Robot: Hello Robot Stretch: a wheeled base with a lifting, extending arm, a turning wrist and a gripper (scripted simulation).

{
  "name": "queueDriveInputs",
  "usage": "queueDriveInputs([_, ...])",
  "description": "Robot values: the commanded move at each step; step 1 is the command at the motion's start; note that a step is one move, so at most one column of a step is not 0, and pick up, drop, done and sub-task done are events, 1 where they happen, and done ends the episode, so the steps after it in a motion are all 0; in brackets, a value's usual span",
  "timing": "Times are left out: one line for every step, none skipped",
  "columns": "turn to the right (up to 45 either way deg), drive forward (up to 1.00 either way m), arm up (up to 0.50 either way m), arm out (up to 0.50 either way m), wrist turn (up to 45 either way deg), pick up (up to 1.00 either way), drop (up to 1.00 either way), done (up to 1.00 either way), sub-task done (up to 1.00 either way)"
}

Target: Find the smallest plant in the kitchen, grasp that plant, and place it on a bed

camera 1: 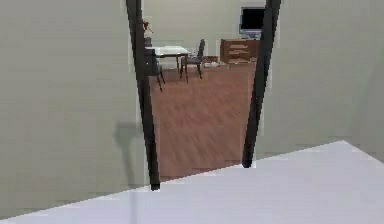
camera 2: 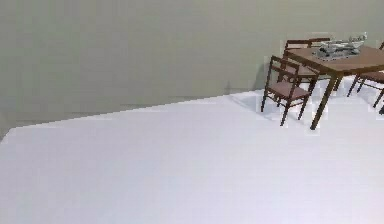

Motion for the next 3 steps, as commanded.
queueDriveInputs([0.0, 1.00, 0.00, 0.00, 0.0, 0.00, 0.00, 0.00, 0.00])
queueDriveInputs([0.0, 0.15, 0.00, 0.00, 0.0, 0.00, 0.00, 0.00, 0.00])
queueDriveInputs([3.0, 0.00, 0.00, 0.00, 0.0, 0.00, 0.00, 0.00, 0.00])
